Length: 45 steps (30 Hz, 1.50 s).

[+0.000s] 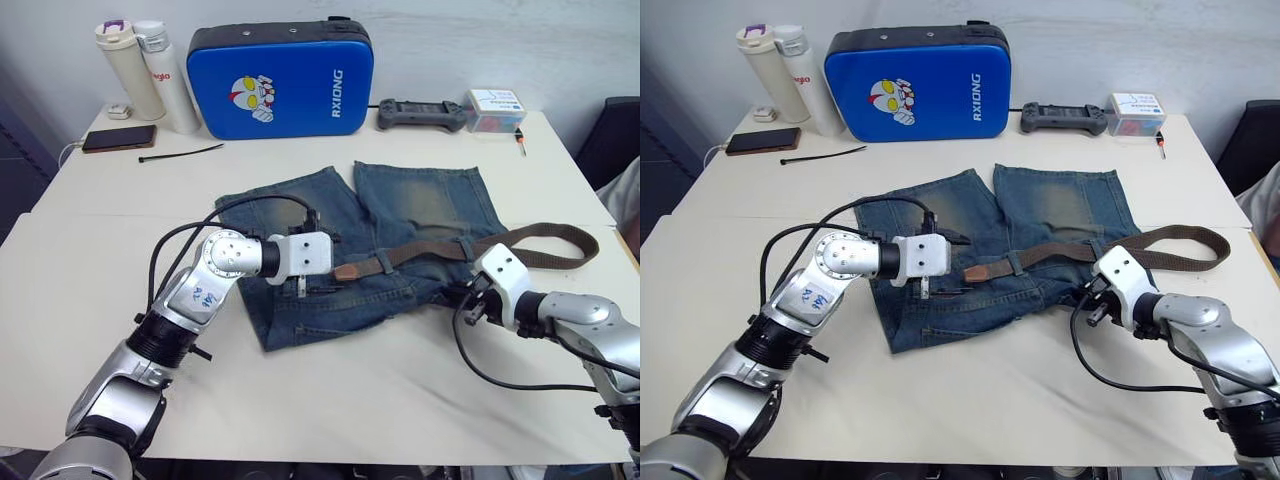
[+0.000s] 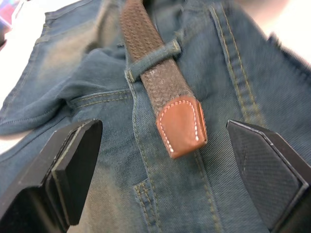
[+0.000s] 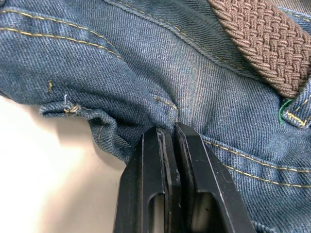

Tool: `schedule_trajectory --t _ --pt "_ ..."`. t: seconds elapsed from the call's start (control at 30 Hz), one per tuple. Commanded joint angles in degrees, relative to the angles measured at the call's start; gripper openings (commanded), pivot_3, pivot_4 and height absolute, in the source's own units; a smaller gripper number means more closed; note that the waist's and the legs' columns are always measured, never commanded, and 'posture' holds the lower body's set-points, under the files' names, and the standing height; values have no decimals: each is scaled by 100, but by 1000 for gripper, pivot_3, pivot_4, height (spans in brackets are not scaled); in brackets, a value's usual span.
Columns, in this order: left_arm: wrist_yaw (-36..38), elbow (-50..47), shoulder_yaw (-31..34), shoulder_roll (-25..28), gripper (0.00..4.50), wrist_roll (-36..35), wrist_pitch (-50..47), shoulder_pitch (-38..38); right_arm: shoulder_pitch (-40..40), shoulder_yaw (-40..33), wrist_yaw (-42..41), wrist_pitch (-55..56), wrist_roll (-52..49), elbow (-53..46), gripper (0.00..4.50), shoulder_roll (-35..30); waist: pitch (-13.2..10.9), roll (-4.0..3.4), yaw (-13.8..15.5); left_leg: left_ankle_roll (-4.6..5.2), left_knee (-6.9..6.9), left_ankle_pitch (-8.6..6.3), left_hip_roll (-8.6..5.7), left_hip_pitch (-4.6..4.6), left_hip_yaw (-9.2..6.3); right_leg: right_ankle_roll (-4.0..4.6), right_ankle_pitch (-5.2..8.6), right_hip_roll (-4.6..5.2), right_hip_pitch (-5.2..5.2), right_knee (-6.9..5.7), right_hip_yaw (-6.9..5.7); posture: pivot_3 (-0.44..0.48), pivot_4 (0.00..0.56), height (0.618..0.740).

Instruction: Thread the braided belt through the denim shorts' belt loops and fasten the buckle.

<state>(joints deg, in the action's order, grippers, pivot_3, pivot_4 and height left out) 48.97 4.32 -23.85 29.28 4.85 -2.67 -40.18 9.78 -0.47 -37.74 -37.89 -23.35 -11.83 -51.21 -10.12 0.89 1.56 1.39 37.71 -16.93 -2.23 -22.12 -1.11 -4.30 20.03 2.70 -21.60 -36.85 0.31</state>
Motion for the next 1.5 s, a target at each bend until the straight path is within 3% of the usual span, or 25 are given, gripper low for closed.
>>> schedule_trajectory --t 0.03,0.3,0.67,0.83,0.9,0.93,1.03,1.2,1.3,1.5 --pt "-104 329 -119 -179 3610 344 591 -191 -224 -51 212 -312 255 108 0 59 0 0 -1 1 2 -1 0 0 0 -1 0 0 0 0 1 0 150 740" --pt "-110 649 156 -374 15 368 919 -266 -395 -198 264 -420 287 -58 0 74 0 0 21 4 5 -2 -1 -6 -1 -3 -1 0 -1 2 0 0 150 740" --pt "605 -338 850 817 15 9 452 443 -276 -121 244 -341 470 253 0 70 1 -1 9 3 5 -2 -1 -6 -2 -3 -1 2 0 5 0 0 150 740" --pt "670 -699 999 879 15 -201 75 723 -116 -2 136 -272 531 372 0 101 1 0 -15 35 6 -21 -2 -2 -1 -3 -2 7 6 7 1 0 150 740" --pt "785 -953 1136 773 15 -658 -463 874 -38 47 110 -253 540 404 0 129 1 0 -26 37 6 -22 -1 -1 -1 -3 -2 6 5 6 1 0 150 740" --pt "867 -1093 1210 783 867 -850 -774 939 -15 62 81 -231 542 416 0 128 1 -1 -29 36 6 -22 -1 0 -1 -3 -2 7 5 3 1 0 150 740" --pt "965 -1287 1392 979 2042 -1031 -1330 1027 23 78 -26 -118 547 451 0 111 1 0 -37 36 6 -21 0 0 -2 -3 -2 6 5 2 1 0 150 740" --pt "1281 -1507 2537 1350 4271 -2612 -3357 1000 23 -108 -165 62 632 595 0 -105 1 -2 -42 36 5 -22 0 1 -2 -2 -1 6 3 1 1 0 150 740" --pt "1222 -1612 2970 1449 4391 -3178 -4028 869 175 -241 -228 353 758 1054 0 -256 1 -2 -15 37 6 -22 -1 0 -2 -2 -1 7 4 5 0 0 150 740" --pt "821 -1842 3023 1213 4391 -3600 -4487 693 937 17 -485 1237 1229 2475 0 -349 0 -4 -15 26 6 -16 -15 -2 -1 -6 -3 18 6 12 1 0 150 740"
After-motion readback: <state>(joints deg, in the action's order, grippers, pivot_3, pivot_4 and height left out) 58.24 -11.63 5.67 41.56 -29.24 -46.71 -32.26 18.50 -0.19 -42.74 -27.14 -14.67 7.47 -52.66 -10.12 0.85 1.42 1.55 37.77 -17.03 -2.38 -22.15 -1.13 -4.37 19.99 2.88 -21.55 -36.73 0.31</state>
